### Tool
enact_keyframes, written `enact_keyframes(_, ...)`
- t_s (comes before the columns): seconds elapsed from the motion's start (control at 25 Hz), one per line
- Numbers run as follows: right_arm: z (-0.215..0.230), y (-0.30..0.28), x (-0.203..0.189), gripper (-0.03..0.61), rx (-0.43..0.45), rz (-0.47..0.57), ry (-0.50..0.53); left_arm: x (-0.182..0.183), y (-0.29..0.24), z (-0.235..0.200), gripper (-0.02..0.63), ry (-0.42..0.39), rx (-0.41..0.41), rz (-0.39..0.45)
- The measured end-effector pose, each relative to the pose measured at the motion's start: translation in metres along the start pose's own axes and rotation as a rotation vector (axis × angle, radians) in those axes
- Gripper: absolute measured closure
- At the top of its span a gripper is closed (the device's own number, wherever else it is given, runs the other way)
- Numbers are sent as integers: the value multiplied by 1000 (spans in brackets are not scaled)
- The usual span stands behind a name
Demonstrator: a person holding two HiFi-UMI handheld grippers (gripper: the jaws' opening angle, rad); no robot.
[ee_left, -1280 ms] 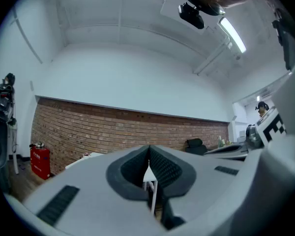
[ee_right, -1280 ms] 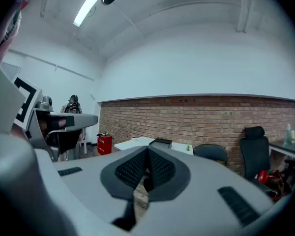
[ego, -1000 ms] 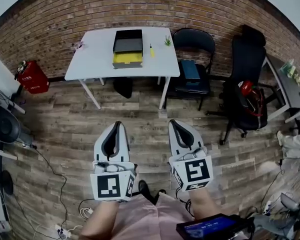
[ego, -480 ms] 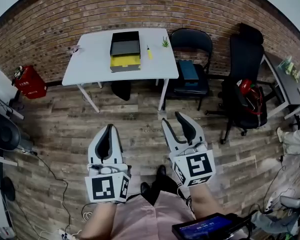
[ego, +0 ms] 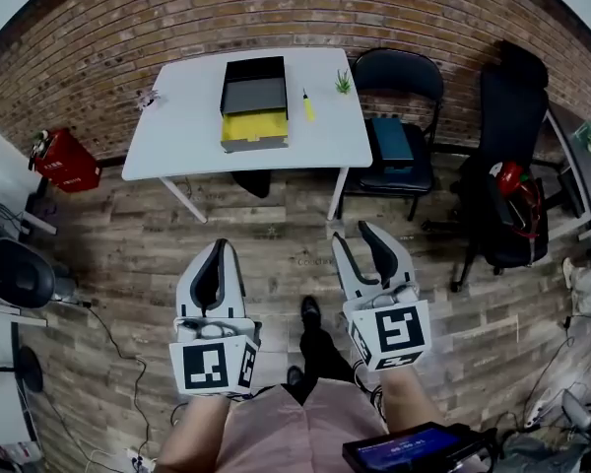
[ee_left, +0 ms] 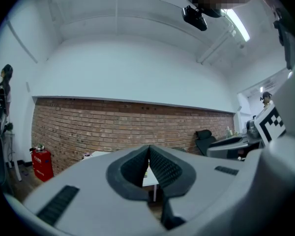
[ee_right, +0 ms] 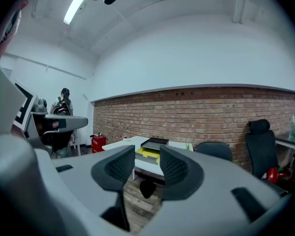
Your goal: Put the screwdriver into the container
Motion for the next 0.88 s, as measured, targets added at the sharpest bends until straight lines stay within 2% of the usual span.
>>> enact_keyframes(0.28, 41, -87, -3, 423, 43, -38, -11, -4, -86, -23, 601, -14, 47, -45)
enact_keyframes(0.48, 70, -141, 5, 430, 80, -38, -3, 3, -143, -28, 601, -19, 68, -41)
enact_keyframes(0.88, 100, -206, 29, 437, 105, -34, 39, 21, -181, -55, 601, -17, 145, -1)
Point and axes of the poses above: the fingertips, and each gripper's own axes: y backward along the fingers, z to its right, x out of its top, the point moved 5 cm from there along y, backward along the fingers, and after that the axes turned 2 degrees about y, right-handed, at the moved point
